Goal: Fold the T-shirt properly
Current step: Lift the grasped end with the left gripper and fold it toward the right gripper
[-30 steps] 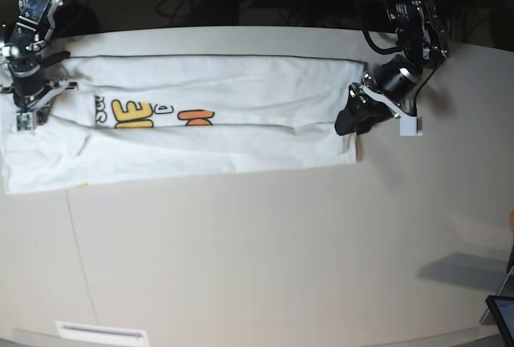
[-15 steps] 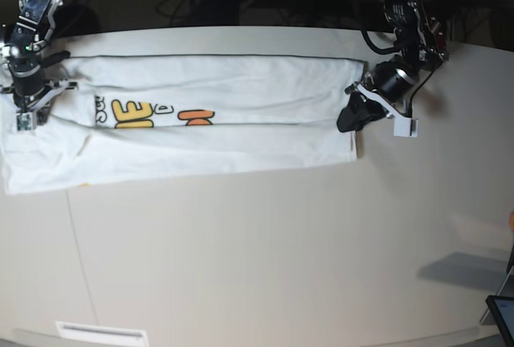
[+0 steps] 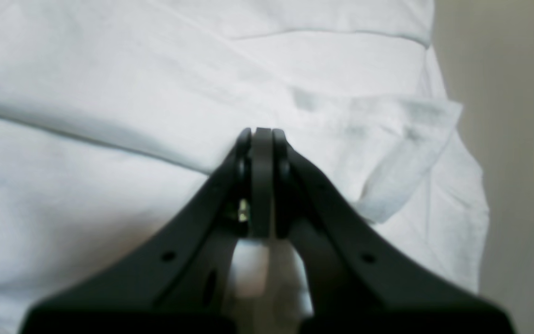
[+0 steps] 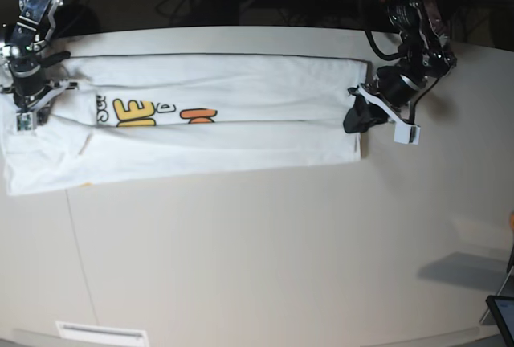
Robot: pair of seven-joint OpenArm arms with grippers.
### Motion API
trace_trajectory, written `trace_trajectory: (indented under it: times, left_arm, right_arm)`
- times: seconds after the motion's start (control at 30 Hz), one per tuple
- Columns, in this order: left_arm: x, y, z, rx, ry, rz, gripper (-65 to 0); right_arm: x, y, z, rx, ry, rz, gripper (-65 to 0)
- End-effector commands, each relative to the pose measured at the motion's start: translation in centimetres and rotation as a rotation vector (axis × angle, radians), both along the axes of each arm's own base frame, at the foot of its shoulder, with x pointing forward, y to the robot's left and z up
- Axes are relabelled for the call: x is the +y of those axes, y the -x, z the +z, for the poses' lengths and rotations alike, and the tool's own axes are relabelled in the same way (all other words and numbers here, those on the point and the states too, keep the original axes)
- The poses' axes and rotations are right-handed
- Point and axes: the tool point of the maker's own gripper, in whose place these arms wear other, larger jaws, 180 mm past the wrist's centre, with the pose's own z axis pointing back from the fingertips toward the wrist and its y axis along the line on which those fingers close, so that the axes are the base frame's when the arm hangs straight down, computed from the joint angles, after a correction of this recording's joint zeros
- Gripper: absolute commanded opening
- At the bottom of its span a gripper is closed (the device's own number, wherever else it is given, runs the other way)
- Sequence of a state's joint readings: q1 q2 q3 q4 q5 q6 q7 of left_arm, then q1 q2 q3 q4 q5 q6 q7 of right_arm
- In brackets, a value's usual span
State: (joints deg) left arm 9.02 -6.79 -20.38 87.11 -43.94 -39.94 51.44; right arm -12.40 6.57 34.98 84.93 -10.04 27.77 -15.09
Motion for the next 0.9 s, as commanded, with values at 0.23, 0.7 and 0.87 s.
trace_trajectory:
  times: [0.23, 0.7, 0.87]
  left_arm:
    - [2.4, -0.9, 1.5, -0.031, -0.049, 0.029, -65.0]
    - [2.8, -0.7, 1.5, -0.027, -0.06, 0.028, -65.0]
    - [2.8, -1.1, 2.9, -0.064, -0.09, 0.012, -65.0]
  right_arm:
    - [1.0, -0.3, 0.2, 0.02, 0.02, 0.046, -64.1]
    - [5.0, -1.4, 3.1, -0.019, 0.05, 0.138, -64.1]
    - [5.1, -1.7, 4.7, -0.052, 0.075, 0.147, -64.1]
